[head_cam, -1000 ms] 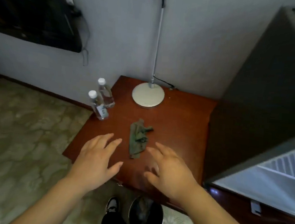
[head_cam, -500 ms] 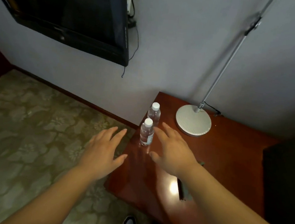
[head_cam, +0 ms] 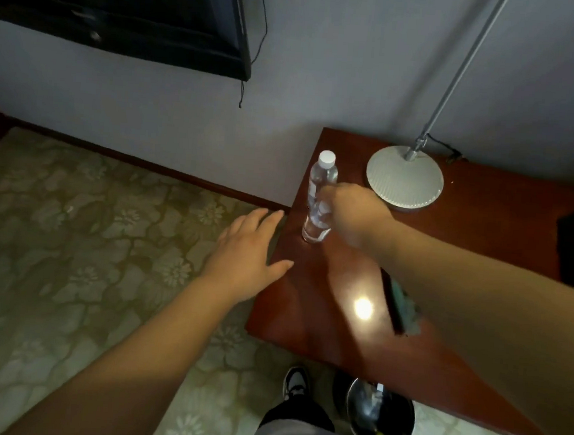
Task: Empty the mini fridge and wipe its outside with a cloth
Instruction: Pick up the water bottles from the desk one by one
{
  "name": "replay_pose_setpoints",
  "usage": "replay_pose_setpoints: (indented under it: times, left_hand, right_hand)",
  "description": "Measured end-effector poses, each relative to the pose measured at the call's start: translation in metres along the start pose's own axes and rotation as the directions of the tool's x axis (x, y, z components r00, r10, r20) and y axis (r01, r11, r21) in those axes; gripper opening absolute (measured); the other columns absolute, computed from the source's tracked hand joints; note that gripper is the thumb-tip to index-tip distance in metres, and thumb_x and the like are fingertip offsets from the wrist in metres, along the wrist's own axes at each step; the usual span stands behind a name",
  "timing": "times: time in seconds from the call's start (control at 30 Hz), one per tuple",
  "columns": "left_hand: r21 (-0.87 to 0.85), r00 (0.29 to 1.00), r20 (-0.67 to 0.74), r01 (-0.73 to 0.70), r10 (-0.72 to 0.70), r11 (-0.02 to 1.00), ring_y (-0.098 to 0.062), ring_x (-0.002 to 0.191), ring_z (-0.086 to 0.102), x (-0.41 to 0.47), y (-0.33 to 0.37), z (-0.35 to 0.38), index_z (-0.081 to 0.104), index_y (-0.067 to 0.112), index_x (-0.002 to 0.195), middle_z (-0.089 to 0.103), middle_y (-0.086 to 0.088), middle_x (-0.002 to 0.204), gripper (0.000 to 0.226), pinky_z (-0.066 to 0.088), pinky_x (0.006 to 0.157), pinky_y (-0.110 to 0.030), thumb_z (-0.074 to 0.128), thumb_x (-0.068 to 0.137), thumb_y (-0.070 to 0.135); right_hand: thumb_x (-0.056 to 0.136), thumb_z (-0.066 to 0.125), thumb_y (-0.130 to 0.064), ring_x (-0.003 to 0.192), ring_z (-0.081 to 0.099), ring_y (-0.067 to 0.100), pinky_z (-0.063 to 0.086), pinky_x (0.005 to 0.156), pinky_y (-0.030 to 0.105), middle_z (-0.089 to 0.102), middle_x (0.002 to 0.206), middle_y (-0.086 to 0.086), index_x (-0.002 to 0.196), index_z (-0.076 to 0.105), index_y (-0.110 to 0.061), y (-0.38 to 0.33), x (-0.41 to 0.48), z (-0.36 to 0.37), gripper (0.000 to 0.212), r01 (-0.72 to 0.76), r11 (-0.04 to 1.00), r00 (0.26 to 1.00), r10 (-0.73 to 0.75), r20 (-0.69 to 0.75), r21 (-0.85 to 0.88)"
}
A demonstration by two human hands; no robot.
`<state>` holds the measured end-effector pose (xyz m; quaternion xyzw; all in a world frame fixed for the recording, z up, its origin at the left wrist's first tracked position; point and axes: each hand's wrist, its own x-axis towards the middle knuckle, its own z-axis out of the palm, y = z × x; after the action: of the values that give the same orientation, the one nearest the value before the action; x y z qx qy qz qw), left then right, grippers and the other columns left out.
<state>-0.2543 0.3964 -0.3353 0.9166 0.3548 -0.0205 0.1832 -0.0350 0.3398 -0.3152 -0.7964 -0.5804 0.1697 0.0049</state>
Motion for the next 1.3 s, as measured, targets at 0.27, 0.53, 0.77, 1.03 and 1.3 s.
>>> replay_pose_setpoints:
  times: [0.27, 0.53, 0.77, 1.03, 1.3]
  left_hand:
    - [-0.058, 0.951, 0.064, -0.299, 0.303, 0.952, -0.019, 0.145, 0.029, 0.017, 0.081, 0.025, 0.020, 0.030, 0.157, 0.032, 0.006, 0.158, 0.096, 0.030, 0.119, -0.041, 0.069, 0.081, 0.062]
    - [-0.174, 0.684, 0.219, -0.675, 0.696, 0.717, -0.017, 0.129, 0.048, 0.000, 0.248, 0.066, 0.037, 0.027, 0.148, 0.050, 0.005, 0.143, 0.071, 0.039, 0.100, -0.029, 0.071, 0.087, 0.042]
    - [-0.132, 0.475, 0.232, -0.849, 0.849, 0.512, -0.019, 0.120, 0.053, -0.051, 0.385, 0.099, 0.036, 0.034, 0.146, 0.055, 0.009, 0.136, 0.066, 0.047, 0.097, -0.035, 0.064, 0.087, 0.047]
    - [0.003, 0.450, 0.124, -0.891, 0.884, 0.454, -0.022, 0.121, 0.052, -0.100, 0.523, 0.130, 0.035, 0.030, 0.147, 0.056, 0.005, 0.137, 0.066, 0.045, 0.100, -0.037, 0.063, 0.090, 0.049]
    - [0.184, 0.595, -0.002, -0.789, 0.803, 0.586, -0.026, 0.123, 0.051, -0.097, 0.616, 0.154, 0.038, 0.029, 0.146, 0.056, 0.000, 0.134, 0.064, 0.040, 0.102, -0.041, 0.064, 0.089, 0.047]
  right_hand:
    - [0.084, 0.074, -0.037, 0.088, 0.069, 0.024, 0.055, 0.075, 0.036, 0.075, 0.097, 0.000, 0.110, 0.072, -0.025, 0.058, -0.143, -0.001, 0.029, -0.194, 0.911, 0.911, 0.305, -0.276, 0.365]
    - [0.081, 0.082, -0.033, 0.083, 0.071, 0.003, 0.060, 0.080, 0.032, 0.074, 0.088, -0.013, 0.099, 0.073, -0.030, 0.120, -0.342, 0.003, 0.020, -0.311, 0.540, 0.691, 0.694, -0.204, 0.782]
    - [0.082, 0.078, -0.042, 0.095, 0.064, -0.001, 0.056, 0.085, 0.029, 0.070, 0.105, -0.024, 0.118, 0.070, -0.044, 0.188, -0.495, 0.014, 0.036, -0.536, 0.638, 0.662, 0.724, -0.193, 0.553]
    - [0.080, 0.071, -0.060, 0.142, 0.041, 0.037, 0.036, 0.112, 0.053, 0.051, 0.150, 0.007, 0.140, 0.057, -0.035, 0.311, -0.602, 0.033, 0.066, -0.588, 0.801, 0.748, 0.591, -0.302, 0.114]
    - [0.088, 0.066, -0.056, 0.152, 0.019, 0.031, 0.019, 0.122, 0.042, 0.023, 0.166, 0.007, 0.156, 0.032, -0.033, 0.396, -0.608, 0.021, 0.079, -0.564, 0.794, 0.740, 0.608, -0.289, 0.226]
